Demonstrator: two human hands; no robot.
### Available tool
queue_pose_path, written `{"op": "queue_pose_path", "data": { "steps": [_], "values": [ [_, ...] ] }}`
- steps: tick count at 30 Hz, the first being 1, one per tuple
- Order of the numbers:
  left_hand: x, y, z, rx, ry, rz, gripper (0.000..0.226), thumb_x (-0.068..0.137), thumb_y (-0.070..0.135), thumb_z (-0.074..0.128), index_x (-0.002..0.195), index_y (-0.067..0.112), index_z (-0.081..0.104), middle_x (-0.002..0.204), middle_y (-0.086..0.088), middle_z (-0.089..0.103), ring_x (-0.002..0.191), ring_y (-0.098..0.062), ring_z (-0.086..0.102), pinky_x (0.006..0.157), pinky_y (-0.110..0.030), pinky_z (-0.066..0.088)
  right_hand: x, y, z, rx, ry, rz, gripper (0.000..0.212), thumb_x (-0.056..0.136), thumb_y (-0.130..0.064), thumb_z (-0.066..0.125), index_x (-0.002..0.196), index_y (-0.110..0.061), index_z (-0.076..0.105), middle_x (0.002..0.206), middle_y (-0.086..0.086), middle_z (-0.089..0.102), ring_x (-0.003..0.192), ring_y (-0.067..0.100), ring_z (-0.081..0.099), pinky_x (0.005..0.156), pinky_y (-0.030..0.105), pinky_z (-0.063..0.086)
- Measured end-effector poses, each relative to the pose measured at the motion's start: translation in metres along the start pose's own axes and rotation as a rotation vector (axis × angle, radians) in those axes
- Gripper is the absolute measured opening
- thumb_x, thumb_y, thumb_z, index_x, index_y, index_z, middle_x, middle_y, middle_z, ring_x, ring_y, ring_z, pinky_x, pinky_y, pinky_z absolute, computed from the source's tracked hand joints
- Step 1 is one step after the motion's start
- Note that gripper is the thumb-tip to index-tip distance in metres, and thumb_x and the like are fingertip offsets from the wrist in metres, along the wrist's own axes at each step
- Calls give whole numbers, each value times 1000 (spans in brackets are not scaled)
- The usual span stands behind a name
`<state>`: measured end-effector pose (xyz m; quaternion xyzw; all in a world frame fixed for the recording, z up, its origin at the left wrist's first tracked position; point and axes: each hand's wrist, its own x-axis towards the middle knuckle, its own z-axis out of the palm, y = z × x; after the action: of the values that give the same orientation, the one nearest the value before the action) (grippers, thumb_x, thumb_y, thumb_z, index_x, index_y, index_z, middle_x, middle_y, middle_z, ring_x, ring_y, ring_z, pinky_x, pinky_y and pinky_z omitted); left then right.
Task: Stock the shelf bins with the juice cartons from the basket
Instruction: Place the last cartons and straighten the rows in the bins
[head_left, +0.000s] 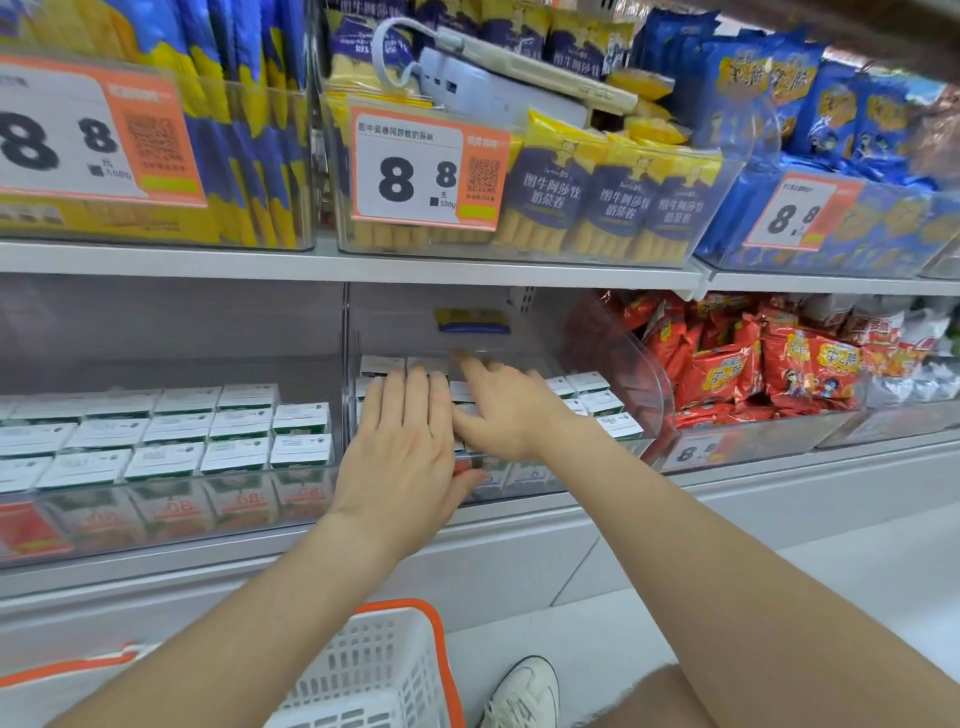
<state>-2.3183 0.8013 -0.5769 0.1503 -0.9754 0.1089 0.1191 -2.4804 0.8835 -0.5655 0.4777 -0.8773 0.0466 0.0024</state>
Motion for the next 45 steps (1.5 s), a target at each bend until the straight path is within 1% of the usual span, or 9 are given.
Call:
{"op": "queue_pose_path", "data": {
  "steps": [8,14,20,24,26,30,34,40,45],
  "values": [
    [-13,-44,-10,-59,117,-91,135,80,99,27,158,-11,27,166,-30,25,156,-46,21,127,-61,14,43,-48,5,138,35,-155,78,103,-57,37,167,-22,10,168,13,31,154,38,26,124,55,24],
    [-16,-56,11,-256,167,-47,134,79,97,35,160,-9,19,170,-28,17,157,-39,22,128,-44,17,69,-66,4,249,-58,-57,41,101,-52,42,113,-14,54,103,10,66,93,34,64,72,39,48],
    [-14,-59,8,-271,148,-54,139,76,101,29,164,-4,4,171,-25,11,159,-38,13,128,-58,20,66,-82,2,144,-81,-163,18,103,-44,39,100,-28,48,90,0,60,79,27,59,70,36,44],
    [-13,-56,7,-301,146,-78,144,73,103,37,165,1,-6,172,-21,7,160,-35,12,128,-57,21,57,-81,6,171,-56,-187,41,95,-49,31,111,-21,55,100,7,69,80,28,60,75,40,51],
    [-14,-56,8,-316,151,-77,144,72,101,42,165,1,-7,172,-20,7,160,-34,12,128,-56,22,53,-83,7,143,-51,-176,52,94,-51,27,126,-19,53,111,8,70,94,32,64,91,47,51],
    [-17,-55,8,-339,158,-82,143,74,98,45,165,0,-7,174,-19,6,161,-32,9,129,-54,20,43,-72,5,46,-44,-142,73,98,-58,27,163,-30,13,153,10,52,146,37,39,123,62,17],
    [-18,-54,5,-401,132,-97,144,71,95,49,165,1,-10,175,-16,3,162,-29,4,131,-50,16,33,-71,8,49,-64,-187,66,103,-57,33,161,-27,20,150,13,50,134,41,46,114,55,33],
    [-18,-53,0,-460,120,-104,148,71,89,64,164,5,-15,175,-12,-6,162,-23,-4,132,-45,10,32,-74,9,-16,-93,-166,69,99,-60,25,158,-25,25,147,14,49,134,37,44,112,55,32],
    [-18,-53,4,-420,158,-111,145,70,88,67,166,6,-3,173,-14,9,160,-27,12,129,-47,21,24,-65,5,121,-46,-183,79,87,-71,25,158,-37,23,153,9,47,139,37,42,119,56,28]
  ]
}}
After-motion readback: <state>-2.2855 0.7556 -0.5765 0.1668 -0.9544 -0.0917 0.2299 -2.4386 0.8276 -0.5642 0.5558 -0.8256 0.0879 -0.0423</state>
